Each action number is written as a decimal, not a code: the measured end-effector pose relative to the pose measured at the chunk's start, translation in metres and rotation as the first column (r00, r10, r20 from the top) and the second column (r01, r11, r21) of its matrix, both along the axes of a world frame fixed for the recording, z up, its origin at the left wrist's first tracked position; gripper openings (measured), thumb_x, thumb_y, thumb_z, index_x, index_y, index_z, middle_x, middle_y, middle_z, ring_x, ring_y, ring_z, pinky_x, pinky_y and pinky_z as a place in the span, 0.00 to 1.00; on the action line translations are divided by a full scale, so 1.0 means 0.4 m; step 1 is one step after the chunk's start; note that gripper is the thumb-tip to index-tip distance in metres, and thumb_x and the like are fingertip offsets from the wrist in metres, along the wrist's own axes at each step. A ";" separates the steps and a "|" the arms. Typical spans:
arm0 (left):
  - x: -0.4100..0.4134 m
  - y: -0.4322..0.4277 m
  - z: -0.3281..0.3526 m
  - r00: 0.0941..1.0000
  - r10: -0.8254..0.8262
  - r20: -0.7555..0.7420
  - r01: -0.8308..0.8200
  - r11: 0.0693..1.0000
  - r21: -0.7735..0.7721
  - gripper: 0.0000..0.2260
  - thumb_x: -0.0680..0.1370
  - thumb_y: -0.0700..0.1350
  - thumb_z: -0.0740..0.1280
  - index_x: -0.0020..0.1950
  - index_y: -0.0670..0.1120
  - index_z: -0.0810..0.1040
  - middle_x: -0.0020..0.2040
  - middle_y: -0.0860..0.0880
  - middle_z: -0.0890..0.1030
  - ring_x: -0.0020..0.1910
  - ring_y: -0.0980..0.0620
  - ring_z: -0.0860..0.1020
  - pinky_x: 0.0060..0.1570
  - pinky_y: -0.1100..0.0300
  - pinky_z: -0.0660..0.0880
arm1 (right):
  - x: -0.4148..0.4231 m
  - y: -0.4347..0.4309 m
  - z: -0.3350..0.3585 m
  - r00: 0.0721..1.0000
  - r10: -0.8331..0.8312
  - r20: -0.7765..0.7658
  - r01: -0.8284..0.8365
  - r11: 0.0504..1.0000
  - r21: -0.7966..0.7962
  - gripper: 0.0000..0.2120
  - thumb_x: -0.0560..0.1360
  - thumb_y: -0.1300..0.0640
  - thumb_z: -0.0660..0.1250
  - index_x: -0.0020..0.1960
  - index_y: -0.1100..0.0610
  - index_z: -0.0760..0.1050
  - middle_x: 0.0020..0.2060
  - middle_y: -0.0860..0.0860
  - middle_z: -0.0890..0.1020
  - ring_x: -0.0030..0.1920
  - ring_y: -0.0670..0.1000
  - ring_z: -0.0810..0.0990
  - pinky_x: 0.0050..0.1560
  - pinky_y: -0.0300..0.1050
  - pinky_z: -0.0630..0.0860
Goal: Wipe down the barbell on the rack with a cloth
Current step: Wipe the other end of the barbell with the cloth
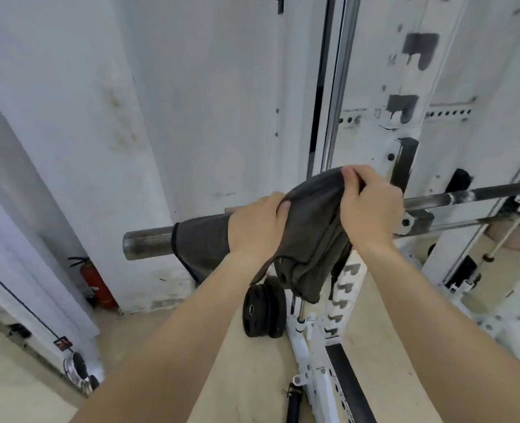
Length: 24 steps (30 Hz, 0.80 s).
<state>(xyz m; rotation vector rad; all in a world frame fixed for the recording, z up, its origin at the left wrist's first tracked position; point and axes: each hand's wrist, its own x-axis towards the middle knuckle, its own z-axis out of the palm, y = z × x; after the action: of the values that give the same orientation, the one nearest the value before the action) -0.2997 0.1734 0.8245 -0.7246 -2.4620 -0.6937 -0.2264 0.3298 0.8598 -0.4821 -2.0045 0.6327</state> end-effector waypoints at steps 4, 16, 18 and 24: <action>0.027 0.175 0.028 0.998 -0.030 0.054 0.032 0.999 -0.041 0.17 0.85 0.57 0.51 0.53 0.50 0.75 0.44 0.49 0.82 0.41 0.47 0.79 0.37 0.53 0.70 | -0.025 0.127 0.052 0.988 -0.143 -0.051 0.148 0.980 0.135 0.15 0.83 0.47 0.56 0.57 0.49 0.80 0.47 0.50 0.85 0.44 0.56 0.82 0.41 0.50 0.76; -0.021 0.205 0.038 0.998 0.048 0.049 -0.019 0.878 -0.478 0.26 0.84 0.59 0.46 0.41 0.46 0.76 0.38 0.46 0.80 0.36 0.46 0.77 0.39 0.52 0.75 | -0.086 0.160 -0.109 0.912 -0.070 0.404 -0.155 0.853 0.498 0.16 0.81 0.52 0.55 0.46 0.58 0.77 0.42 0.55 0.80 0.43 0.58 0.78 0.39 0.51 0.73; 0.005 0.198 0.002 0.987 0.079 -0.137 -0.133 0.885 -0.445 0.26 0.84 0.59 0.48 0.41 0.47 0.78 0.35 0.48 0.80 0.31 0.47 0.75 0.33 0.56 0.66 | -0.126 0.177 -0.055 0.807 -0.024 0.591 -0.296 0.849 0.438 0.16 0.81 0.51 0.55 0.39 0.57 0.72 0.37 0.54 0.77 0.39 0.57 0.77 0.37 0.49 0.72; -0.059 0.186 0.027 0.998 -0.054 0.028 0.061 0.857 -0.512 0.23 0.85 0.55 0.47 0.51 0.45 0.78 0.45 0.44 0.81 0.42 0.45 0.79 0.43 0.50 0.77 | -0.182 0.184 -0.008 0.665 -0.010 0.747 -0.359 0.872 0.331 0.19 0.81 0.49 0.53 0.35 0.55 0.68 0.36 0.53 0.75 0.38 0.56 0.76 0.39 0.49 0.73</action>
<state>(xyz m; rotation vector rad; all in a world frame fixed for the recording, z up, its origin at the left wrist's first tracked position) -0.3233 0.2478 0.8352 -0.9896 -2.6688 -0.0401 -0.2993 0.4034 0.8566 -0.2513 -2.9063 0.0186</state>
